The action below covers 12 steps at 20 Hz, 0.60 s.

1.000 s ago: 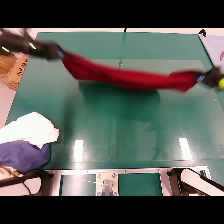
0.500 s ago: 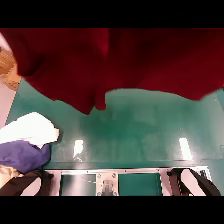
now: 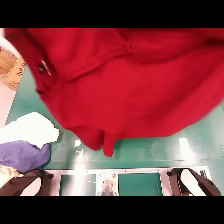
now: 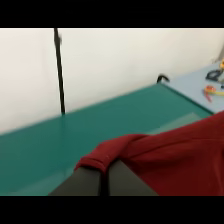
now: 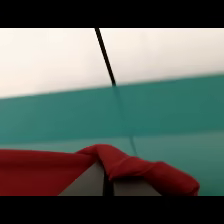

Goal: Fold the shirts.

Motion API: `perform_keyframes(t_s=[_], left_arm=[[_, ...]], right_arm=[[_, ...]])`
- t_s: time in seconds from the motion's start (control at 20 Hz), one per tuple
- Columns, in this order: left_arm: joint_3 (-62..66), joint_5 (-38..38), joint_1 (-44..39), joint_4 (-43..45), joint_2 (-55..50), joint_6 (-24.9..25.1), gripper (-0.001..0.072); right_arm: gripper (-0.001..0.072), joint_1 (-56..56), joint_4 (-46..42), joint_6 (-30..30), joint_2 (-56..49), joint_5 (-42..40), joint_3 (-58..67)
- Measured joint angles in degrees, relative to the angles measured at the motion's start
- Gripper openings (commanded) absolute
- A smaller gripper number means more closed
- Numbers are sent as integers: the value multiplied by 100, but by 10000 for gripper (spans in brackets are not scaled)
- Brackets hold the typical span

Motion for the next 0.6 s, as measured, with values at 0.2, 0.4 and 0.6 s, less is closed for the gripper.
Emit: perform_keyframes(t_s=[0.2,0.4,0.6], left_arm=[[-756,466,-219,-127,-1237,306,31],[-990,1239,-654,-195,-2861,625,31],[-1051,2074,-828,-518,-3943,730,39]], right_arm=[[15,452,-2,-227,-870,-732,-1311],[15,778,101,-326,-2323,-1440,-1718],[16,881,439,-358,-3696,-1827,-1556]])
